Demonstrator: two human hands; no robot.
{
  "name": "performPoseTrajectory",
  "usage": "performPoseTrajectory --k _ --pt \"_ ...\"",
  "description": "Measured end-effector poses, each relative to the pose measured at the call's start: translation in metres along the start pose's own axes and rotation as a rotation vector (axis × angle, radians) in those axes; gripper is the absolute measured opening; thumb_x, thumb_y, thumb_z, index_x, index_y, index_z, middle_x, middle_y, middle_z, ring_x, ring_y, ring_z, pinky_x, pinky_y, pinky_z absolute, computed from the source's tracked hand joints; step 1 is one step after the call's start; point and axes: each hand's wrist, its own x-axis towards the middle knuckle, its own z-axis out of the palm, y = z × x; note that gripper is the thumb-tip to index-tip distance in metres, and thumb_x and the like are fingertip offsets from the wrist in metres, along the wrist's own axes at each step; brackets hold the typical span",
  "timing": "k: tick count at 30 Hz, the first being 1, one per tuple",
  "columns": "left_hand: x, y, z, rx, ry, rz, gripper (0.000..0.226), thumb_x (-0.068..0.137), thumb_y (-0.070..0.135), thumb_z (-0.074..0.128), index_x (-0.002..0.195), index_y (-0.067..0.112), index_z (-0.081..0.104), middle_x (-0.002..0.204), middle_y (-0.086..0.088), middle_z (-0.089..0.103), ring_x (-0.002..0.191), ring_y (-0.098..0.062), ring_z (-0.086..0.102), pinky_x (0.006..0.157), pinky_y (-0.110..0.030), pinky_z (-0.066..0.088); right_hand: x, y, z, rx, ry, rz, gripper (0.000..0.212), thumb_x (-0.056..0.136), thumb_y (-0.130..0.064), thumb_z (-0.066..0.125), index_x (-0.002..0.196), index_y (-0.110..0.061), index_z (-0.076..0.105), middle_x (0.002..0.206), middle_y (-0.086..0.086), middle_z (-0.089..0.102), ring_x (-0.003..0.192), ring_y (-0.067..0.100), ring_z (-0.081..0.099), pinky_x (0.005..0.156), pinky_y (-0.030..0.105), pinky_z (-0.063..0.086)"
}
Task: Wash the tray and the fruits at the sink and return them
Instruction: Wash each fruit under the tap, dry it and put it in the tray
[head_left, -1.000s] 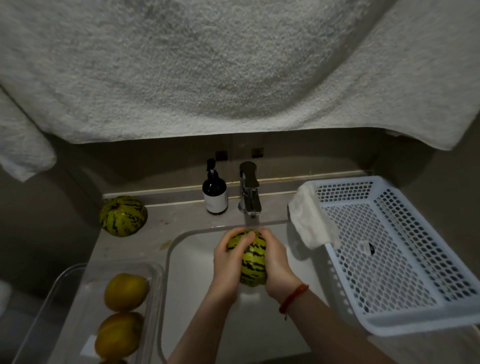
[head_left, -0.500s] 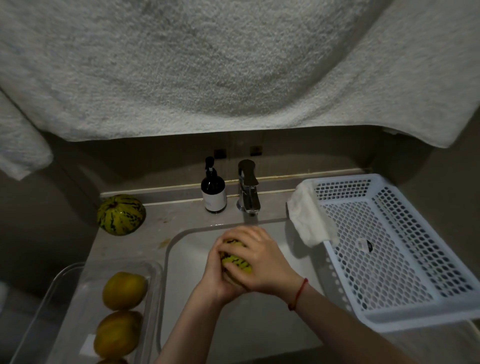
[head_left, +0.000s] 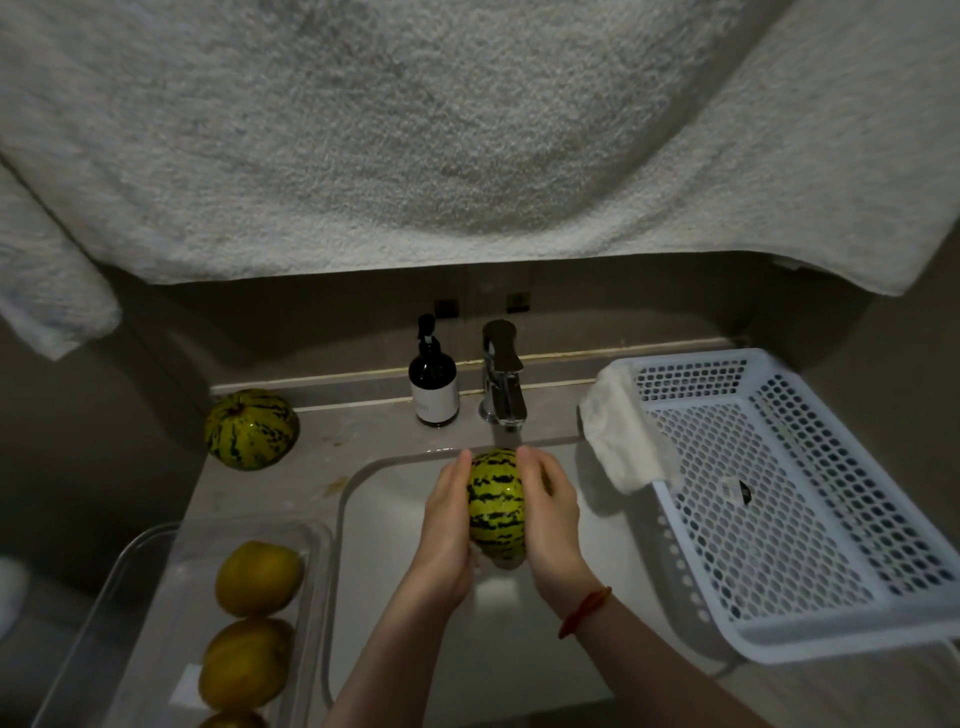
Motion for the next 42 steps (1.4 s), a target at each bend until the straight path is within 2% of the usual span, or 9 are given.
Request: performPoseTrajectory --k 8,12,15,17,20,24,30,35,42 --pt "-0.005 0.008 -0.007 -0.219 -0.114 -0.369 0.050 0.078 0.058 0.056 0.102 0.016 0.067 0.086 -0.013 0.073 0.080 -0.028 0.070 0.061 -0.041 0.056 0.003 0.010 -0.023 -0.500 -0.204 -0.851 0.034 0.095 -0.030 0.041 0.125 -0.023 0.055 0.130 -0.009 0.050 0.123 0.002 0.042 0.105 0.013 0.030" --pt "-0.001 0.001 -0.006 -0.044 -0.100 -0.118 0.042 0.079 0.044 0.061 0.111 0.016 0.063 0.108 -0.017 0.069 0.099 -0.034 0.065 0.081 -0.056 0.053 0.005 -0.003 -0.016 0.026 -0.207 -0.165 0.017 0.092 -0.028 0.058 0.106 -0.023 0.065 0.110 0.004 0.065 0.105 0.019 0.062 0.084 0.025 0.054" --pt "-0.003 0.002 -0.002 0.106 -0.088 0.145 0.031 0.076 0.024 0.069 0.106 0.016 0.064 0.112 -0.018 0.065 0.101 -0.029 0.065 0.090 -0.049 0.052 0.015 -0.012 -0.015 0.252 -0.169 0.455 0.043 0.085 -0.045 0.056 0.103 -0.008 0.067 0.101 0.019 0.068 0.095 0.036 0.065 0.083 0.043 0.054" --pt "-0.003 0.001 0.001 0.198 -0.048 0.231 0.021 0.081 0.018 0.068 0.101 0.018 0.065 0.106 -0.016 0.066 0.099 -0.026 0.066 0.088 -0.045 0.054 0.013 -0.014 -0.014 0.254 -0.178 0.578 0.046 0.082 -0.052 0.057 0.102 -0.011 0.068 0.095 0.016 0.070 0.085 0.032 0.068 0.071 0.041 0.057" --pt "-0.002 -0.002 0.006 0.142 0.055 0.169 0.024 0.081 0.026 0.070 0.102 0.016 0.063 0.105 -0.018 0.066 0.096 -0.031 0.066 0.083 -0.049 0.055 0.008 -0.002 -0.010 0.204 -0.061 0.280 0.027 0.087 -0.042 0.059 0.095 -0.017 0.069 0.097 0.014 0.070 0.086 0.026 0.070 0.071 0.039 0.058" --pt "-0.006 0.005 0.004 -0.012 0.004 -0.295 0.053 0.070 0.050 0.073 0.114 0.022 0.060 0.110 -0.012 0.067 0.097 -0.033 0.065 0.071 -0.052 0.056 -0.005 0.021 -0.007 0.033 0.024 -0.200 0.016 0.094 -0.022 0.055 0.107 -0.026 0.064 0.113 0.001 0.064 0.107 0.016 0.061 0.094 0.040 0.051" --pt "0.000 -0.003 -0.007 -0.386 -0.124 -0.501 0.043 0.061 0.046 0.069 0.073 0.005 0.077 0.079 -0.015 0.073 0.069 -0.029 0.071 0.068 -0.045 0.056 0.006 0.028 -0.020 -0.440 -0.194 -0.777 0.029 0.095 -0.032 0.040 0.119 -0.030 0.058 0.125 -0.009 0.056 0.121 0.003 0.045 0.103 0.015 0.032" --pt "0.007 -0.006 -0.015 -0.431 0.020 -0.449 0.036 0.066 0.046 0.068 0.076 0.011 0.072 0.084 -0.014 0.069 0.083 -0.030 0.060 0.062 -0.035 0.054 0.024 0.002 -0.025 -0.181 -0.331 -0.171 0.020 0.098 -0.016 0.046 0.101 -0.019 0.066 0.106 0.004 0.065 0.093 0.011 0.062 0.073 0.014 0.050" --pt "0.020 0.005 -0.030 -0.465 0.106 -0.432 0.041 0.074 0.052 0.064 0.092 0.016 0.065 0.103 -0.015 0.059 0.094 -0.032 0.056 0.059 -0.035 0.055 0.078 -0.087 -0.024 -0.118 -0.304 0.216 0.022 0.096 -0.013 0.040 0.084 -0.010 0.058 0.067 0.005 0.054 0.040 0.008 0.046 0.033 0.013 0.034"
